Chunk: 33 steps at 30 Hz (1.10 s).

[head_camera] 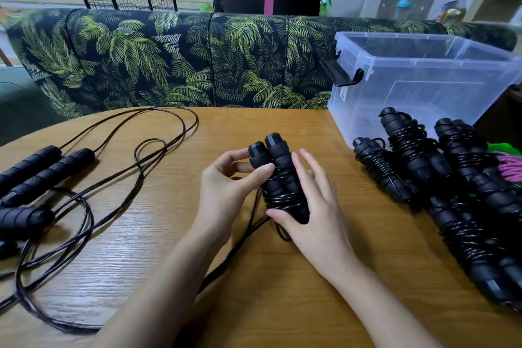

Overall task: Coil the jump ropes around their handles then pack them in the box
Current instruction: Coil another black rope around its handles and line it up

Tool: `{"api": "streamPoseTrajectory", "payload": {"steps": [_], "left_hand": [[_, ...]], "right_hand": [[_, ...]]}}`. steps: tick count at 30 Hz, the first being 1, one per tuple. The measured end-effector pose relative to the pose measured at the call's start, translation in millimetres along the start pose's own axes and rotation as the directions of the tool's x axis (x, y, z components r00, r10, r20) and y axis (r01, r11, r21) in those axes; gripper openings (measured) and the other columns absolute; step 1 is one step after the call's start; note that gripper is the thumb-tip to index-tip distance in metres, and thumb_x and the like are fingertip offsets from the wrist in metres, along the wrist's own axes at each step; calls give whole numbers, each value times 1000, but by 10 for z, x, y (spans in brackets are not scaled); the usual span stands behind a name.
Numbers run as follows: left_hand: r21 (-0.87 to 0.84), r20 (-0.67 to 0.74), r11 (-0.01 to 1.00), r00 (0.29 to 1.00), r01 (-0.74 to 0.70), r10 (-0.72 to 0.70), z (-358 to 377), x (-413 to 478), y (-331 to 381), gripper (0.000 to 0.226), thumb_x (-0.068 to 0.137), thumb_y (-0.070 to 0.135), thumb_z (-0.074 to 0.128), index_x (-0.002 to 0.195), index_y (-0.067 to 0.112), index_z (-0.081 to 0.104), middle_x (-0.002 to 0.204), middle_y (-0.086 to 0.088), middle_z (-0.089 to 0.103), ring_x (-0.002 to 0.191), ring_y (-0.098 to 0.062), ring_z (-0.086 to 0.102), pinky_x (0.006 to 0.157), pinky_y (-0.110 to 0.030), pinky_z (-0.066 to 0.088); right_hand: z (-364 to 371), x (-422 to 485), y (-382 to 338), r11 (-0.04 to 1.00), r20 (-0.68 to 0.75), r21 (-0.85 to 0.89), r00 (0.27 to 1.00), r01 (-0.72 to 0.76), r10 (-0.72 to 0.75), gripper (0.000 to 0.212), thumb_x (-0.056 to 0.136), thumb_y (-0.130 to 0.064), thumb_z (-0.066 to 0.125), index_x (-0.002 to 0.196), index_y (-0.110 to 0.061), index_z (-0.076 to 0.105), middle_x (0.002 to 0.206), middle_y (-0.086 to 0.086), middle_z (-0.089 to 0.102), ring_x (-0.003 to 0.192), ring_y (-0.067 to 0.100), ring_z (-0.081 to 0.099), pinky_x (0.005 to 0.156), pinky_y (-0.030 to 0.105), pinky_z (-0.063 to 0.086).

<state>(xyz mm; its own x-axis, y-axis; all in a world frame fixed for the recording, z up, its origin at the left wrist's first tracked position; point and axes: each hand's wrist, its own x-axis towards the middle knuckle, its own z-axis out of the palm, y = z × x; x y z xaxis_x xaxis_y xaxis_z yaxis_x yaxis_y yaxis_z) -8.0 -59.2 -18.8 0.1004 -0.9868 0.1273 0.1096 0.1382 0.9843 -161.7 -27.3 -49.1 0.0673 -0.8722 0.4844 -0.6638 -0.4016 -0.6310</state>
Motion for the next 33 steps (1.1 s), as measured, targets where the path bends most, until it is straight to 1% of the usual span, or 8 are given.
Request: {"api": "streamPoseTrajectory", "payload": {"steps": [4,8,13,17,21,25,29,33], "left_hand": [[0,-42,1000,999,6,-6,34,-25,-32,44,62,30,86,102,19,71,72,5,70,80,-15,71,78,-28,53],[21,21,1000,1000,0,-1,58,-52,-36,36,72,16,84,105,19,70,77,5,72,80,-10,71,71,-17,51],[77,210,997,978,-23,6,43,-47,3,47,76,6,80,118,23,66,89,10,74,85,-8,71,75,-18,53],[66,281,997,960,-37,17,0,-14,16,49,78,9,76,124,21,63,101,-3,74,91,-12,71,82,-23,54],[69,296,995,954,-73,49,-30,4,35,46,80,14,73,125,19,63,105,-10,74,95,-15,70,91,-29,54],[27,284,998,958,-57,47,-35,12,27,46,79,17,70,125,15,63,101,-6,76,98,-14,70,90,-25,53],[-30,255,999,967,-14,21,-41,13,30,48,75,19,72,122,19,65,107,-5,74,101,-11,69,82,-18,52],[-37,364,994,928,101,-80,-69,28,40,62,78,23,67,137,24,50,119,0,71,115,-11,64,95,-25,50]], "right_hand": [[85,-39,-27,974,-61,-215,994,71,-86,88,82,-55,58,156,-27,19,160,-10,24,138,13,34,87,30,51],[80,-22,-72,918,-104,-393,990,44,-92,108,67,-51,78,154,-16,24,153,0,36,127,21,48,68,32,57],[41,-11,42,926,-147,-378,986,19,-80,100,71,-46,74,153,-16,24,150,0,40,121,24,51,62,35,59],[5,-1,110,966,-124,-260,992,-3,-30,100,72,-46,74,155,-19,24,153,-2,38,130,22,47,79,37,56],[-52,11,118,998,-67,-19,996,-55,53,102,71,-36,83,154,-29,24,153,-10,38,136,12,42,101,27,44],[-93,6,34,958,-46,263,991,-113,129,92,67,-22,88,144,-37,41,136,-12,57,124,7,54,103,29,45],[-125,6,-80,892,-28,438,990,-111,137,76,64,-22,83,132,-35,52,130,-9,61,121,10,58,103,31,45],[-161,1,-95,839,55,529,991,-131,120,72,66,-21,82,130,-34,54,134,-8,60,123,6,56,104,26,45]]}}
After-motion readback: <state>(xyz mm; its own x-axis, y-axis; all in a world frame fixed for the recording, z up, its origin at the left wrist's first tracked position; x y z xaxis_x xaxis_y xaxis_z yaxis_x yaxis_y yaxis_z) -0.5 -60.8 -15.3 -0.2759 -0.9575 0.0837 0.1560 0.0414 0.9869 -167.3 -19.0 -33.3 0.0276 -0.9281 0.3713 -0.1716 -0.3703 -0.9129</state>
